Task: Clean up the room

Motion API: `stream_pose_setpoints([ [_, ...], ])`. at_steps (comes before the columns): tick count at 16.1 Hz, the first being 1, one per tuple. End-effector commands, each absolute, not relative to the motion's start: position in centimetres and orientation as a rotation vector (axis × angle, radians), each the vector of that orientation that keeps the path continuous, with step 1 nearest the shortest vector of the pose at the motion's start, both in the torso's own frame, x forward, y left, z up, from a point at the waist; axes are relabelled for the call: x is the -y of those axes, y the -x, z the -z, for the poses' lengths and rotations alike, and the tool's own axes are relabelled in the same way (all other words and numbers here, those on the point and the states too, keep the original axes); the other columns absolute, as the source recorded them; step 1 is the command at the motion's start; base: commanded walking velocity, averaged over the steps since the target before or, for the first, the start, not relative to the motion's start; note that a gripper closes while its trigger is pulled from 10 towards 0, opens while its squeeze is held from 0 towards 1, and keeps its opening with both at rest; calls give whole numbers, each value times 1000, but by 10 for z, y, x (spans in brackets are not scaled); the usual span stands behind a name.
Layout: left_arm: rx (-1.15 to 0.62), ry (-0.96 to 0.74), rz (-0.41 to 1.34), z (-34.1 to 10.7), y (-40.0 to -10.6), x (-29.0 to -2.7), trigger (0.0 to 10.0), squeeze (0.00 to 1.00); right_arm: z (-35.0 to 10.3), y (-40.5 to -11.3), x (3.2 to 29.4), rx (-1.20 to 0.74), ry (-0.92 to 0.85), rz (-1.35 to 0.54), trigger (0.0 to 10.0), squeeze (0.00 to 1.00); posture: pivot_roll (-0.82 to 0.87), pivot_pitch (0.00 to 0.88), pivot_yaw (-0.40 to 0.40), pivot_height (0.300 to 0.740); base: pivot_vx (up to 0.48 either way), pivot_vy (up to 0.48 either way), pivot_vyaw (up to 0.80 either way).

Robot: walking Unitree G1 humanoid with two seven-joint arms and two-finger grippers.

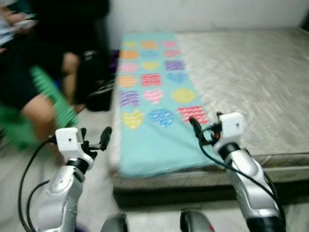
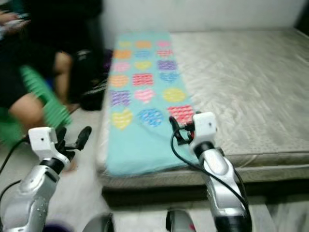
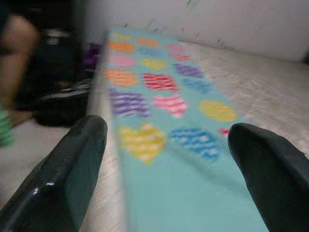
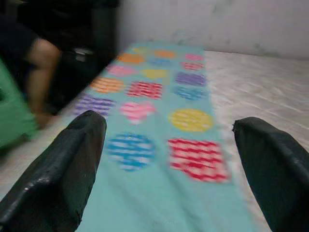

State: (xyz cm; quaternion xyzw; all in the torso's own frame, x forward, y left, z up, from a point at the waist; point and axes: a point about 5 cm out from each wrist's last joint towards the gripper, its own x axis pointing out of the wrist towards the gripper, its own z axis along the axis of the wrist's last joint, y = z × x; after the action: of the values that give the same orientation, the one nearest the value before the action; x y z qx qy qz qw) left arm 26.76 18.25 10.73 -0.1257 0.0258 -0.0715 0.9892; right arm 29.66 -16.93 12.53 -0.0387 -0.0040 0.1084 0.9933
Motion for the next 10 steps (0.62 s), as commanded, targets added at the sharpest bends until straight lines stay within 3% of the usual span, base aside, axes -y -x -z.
stream_pose_setpoints([
  [1,-52,254,182,-108,-269,-172,10000,0,-126,-296,180,6,87,-180,10000,0,-226,3,39,623,371,0,0],
  [3,-57,252,183,-108,-269,-172,10000,0,-125,-295,179,8,87,-187,10000,0,-224,2,39,623,337,0,0],
  [10,-94,269,159,-104,-270,-169,10000,0,-123,-296,179,5,92,-192,10000,0,-219,0,35,623,0,0,0],
])
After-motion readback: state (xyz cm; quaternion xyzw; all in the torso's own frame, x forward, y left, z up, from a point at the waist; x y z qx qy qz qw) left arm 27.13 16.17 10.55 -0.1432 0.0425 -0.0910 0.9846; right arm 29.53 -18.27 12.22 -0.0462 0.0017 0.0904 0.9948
